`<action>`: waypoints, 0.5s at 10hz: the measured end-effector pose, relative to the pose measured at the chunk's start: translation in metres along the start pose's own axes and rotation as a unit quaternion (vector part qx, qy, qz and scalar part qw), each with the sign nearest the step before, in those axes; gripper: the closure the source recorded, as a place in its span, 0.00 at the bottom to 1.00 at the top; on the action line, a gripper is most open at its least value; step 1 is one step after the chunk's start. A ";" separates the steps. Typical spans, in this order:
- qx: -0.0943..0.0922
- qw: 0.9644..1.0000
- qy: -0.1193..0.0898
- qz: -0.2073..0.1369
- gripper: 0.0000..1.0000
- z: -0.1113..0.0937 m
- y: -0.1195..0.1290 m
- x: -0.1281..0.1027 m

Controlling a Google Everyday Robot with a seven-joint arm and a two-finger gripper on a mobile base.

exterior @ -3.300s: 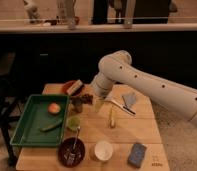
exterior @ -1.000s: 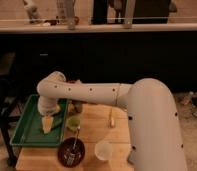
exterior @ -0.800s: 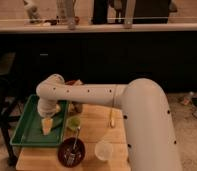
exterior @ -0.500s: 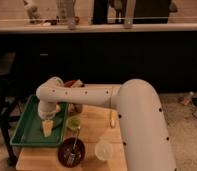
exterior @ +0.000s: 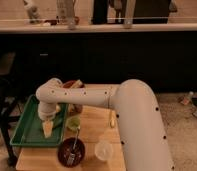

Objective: Place pepper in table surface

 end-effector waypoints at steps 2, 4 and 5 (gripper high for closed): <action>0.000 1.000 0.000 -0.001 0.20 0.000 0.000 -0.001; 0.000 1.000 0.000 -0.001 0.20 0.000 0.000 -0.001; 0.000 1.000 0.000 -0.001 0.20 0.000 0.000 -0.001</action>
